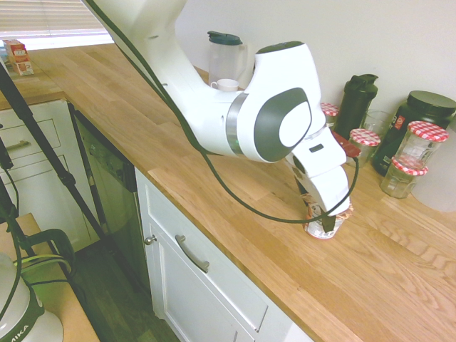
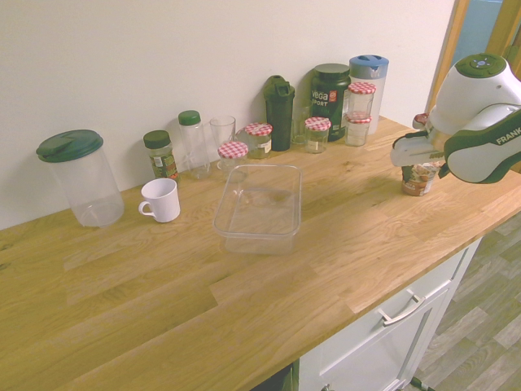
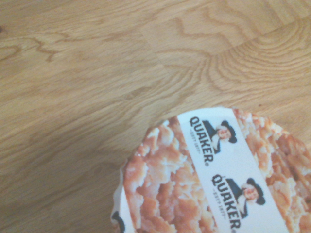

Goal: Put the cereal into the container

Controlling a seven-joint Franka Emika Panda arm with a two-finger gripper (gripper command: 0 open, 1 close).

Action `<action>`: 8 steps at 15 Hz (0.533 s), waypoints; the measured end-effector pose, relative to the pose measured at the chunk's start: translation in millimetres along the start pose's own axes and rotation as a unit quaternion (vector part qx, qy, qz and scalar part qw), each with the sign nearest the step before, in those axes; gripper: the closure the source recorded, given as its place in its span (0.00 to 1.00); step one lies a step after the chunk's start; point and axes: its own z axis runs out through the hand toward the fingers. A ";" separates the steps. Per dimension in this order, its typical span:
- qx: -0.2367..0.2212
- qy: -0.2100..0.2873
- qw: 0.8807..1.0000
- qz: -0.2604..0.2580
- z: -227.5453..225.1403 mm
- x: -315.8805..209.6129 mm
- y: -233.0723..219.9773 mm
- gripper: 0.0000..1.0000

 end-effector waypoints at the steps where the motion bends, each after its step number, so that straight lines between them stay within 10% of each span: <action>1: 0.004 0.000 1.000 -0.003 2.5 -1.2 -0.5 1.00; 8: 0.023 0.000 1.000 -0.011 6.9 -1.1 -2.1 1.00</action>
